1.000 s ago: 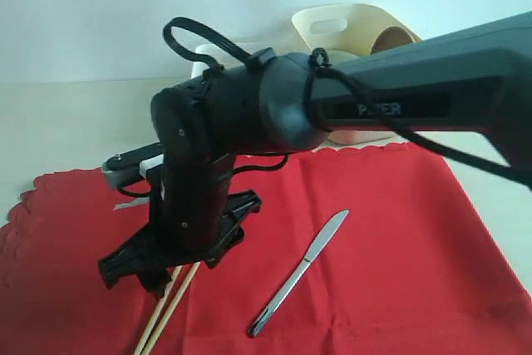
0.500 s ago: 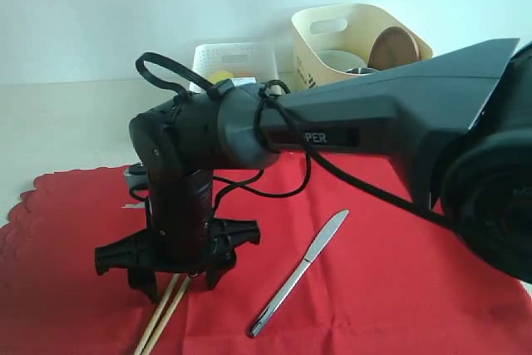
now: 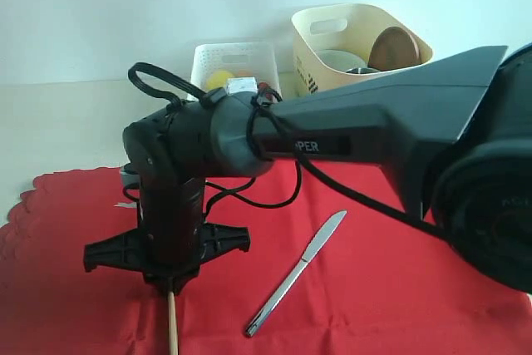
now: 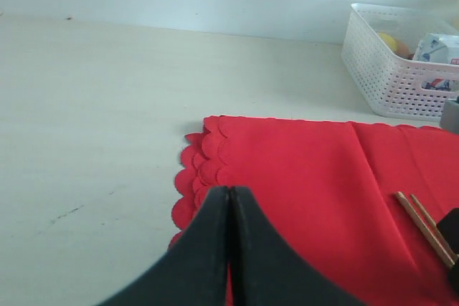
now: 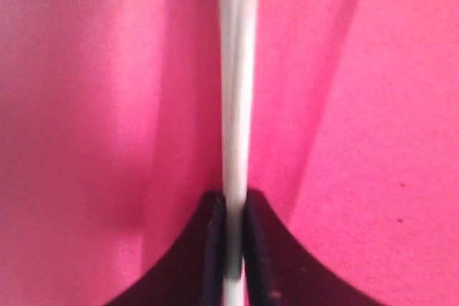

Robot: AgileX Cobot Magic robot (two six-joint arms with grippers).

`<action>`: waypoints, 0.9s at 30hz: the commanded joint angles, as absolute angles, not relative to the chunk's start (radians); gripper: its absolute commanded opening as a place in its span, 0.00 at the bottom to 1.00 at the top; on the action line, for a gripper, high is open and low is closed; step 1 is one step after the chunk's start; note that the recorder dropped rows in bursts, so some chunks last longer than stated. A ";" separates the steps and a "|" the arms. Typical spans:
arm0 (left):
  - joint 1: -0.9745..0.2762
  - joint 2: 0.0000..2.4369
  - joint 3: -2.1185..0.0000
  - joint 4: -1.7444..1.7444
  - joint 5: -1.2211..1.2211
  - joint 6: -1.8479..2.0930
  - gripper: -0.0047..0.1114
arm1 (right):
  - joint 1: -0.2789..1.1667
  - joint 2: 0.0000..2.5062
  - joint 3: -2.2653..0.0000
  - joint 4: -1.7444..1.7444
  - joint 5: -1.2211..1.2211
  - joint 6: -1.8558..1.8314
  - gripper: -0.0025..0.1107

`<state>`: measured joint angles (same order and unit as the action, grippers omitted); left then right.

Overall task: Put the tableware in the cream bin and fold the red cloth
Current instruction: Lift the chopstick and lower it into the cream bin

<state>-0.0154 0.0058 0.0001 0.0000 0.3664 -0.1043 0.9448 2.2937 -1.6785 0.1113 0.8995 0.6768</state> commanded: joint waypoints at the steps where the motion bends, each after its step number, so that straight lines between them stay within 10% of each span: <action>1: -0.021 0.000 0.000 0.000 0.359 -0.108 0.05 | 0.948 2.307 -1.682 0.090 0.887 0.669 0.02; 15: -0.021 0.000 0.000 0.000 0.359 -0.108 0.05 | 0.903 1.975 -1.682 -0.109 0.938 0.523 0.02; 27: -0.021 0.000 0.000 0.000 0.359 -0.108 0.05 | 0.510 1.683 -1.682 -0.144 0.905 0.180 0.02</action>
<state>-0.0154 0.0058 0.0001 0.0000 0.3664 -0.1043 0.5856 1.6937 -1.6802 -0.1696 0.9566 0.2781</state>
